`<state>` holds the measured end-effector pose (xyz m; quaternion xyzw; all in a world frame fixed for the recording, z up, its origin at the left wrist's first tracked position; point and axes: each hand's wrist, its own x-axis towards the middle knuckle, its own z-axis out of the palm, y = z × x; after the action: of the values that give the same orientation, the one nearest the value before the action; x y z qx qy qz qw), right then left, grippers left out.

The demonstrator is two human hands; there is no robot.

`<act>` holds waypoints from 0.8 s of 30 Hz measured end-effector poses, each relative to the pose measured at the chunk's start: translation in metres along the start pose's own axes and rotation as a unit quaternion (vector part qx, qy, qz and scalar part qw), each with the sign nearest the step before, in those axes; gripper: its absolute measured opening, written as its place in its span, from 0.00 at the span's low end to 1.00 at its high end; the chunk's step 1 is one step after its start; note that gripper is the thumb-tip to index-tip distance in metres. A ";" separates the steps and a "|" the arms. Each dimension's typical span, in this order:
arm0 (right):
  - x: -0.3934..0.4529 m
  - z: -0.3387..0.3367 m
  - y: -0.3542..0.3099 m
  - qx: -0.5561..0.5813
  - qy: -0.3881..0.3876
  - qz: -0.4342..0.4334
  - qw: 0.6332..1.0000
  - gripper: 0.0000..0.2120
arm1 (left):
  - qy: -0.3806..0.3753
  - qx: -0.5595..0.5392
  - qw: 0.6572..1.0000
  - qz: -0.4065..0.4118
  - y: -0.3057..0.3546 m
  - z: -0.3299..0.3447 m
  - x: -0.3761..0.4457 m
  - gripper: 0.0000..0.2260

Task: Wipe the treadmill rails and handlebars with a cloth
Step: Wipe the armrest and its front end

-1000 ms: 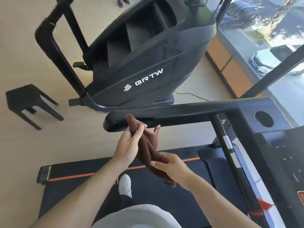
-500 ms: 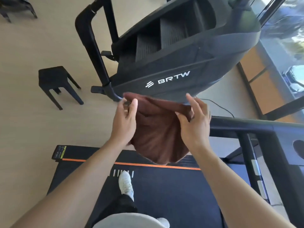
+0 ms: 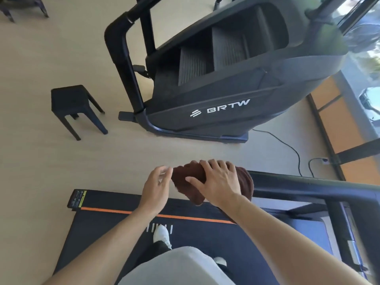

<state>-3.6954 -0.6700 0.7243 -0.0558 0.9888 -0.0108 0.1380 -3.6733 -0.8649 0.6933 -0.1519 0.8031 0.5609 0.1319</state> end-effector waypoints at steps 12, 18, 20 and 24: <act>0.093 -0.029 0.017 0.195 -0.351 0.038 0.915 0.25 | 0.098 0.002 0.993 -0.069 0.015 0.004 -0.037 0.17; 0.072 -0.033 0.092 0.210 -0.336 0.053 0.916 0.20 | 0.133 -0.010 0.991 -0.011 0.039 0.050 -0.051 0.16; 0.064 -0.032 0.122 0.171 -0.314 0.060 0.932 0.24 | 0.133 0.007 0.991 0.030 0.044 0.066 -0.051 0.15; 0.048 -0.021 0.186 0.120 -0.219 0.072 0.966 0.27 | 0.136 0.083 0.982 0.099 0.060 0.096 -0.042 0.17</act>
<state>-3.7672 -0.4907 0.7244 0.0315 0.9275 -0.1066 0.3570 -3.6537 -0.7515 0.7288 -0.1354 0.8686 0.4761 -0.0226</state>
